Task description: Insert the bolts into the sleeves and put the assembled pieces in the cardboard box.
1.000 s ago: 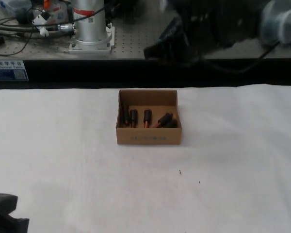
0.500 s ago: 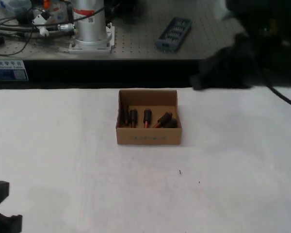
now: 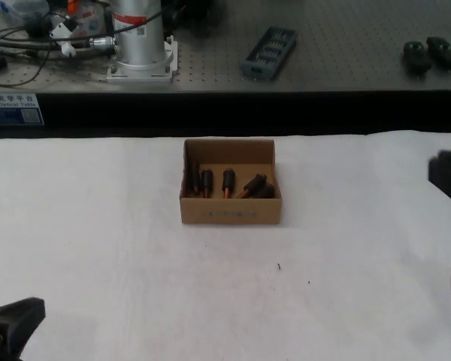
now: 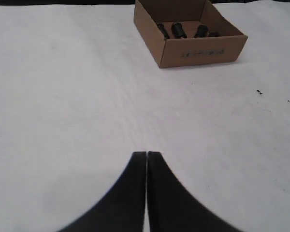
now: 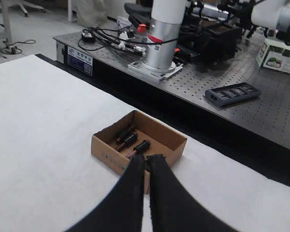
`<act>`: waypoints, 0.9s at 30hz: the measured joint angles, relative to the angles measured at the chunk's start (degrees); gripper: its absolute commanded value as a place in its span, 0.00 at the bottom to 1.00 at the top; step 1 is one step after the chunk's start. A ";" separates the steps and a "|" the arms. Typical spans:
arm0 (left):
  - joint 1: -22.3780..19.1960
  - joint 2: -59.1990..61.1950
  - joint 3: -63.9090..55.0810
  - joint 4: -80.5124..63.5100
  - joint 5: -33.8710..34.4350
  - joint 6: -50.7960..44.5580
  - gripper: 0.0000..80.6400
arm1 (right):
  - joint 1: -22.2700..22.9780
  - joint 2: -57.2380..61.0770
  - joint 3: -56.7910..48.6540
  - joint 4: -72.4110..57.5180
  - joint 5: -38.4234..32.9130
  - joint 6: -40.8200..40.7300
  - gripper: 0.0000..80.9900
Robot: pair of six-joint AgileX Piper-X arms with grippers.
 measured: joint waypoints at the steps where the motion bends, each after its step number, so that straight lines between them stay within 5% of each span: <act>1: 0.00 0.00 0.72 -0.69 0.00 0.30 0.01 | 0.00 -0.26 0.90 0.04 -0.19 -0.15 0.05; 16: 0.00 -1.10 6.07 1.00 -0.15 0.60 0.01 | 0.00 -7.18 13.73 0.04 -0.52 -0.34 0.05; 23: 1.13 -6.55 6.07 2.81 -0.03 0.60 0.01 | -11.78 -18.83 24.42 0.04 -0.82 -0.34 0.05; 27: 5.70 -14.34 6.07 3.11 -0.03 0.68 0.01 | -18.14 -20.38 26.92 0.35 -0.73 -0.34 0.05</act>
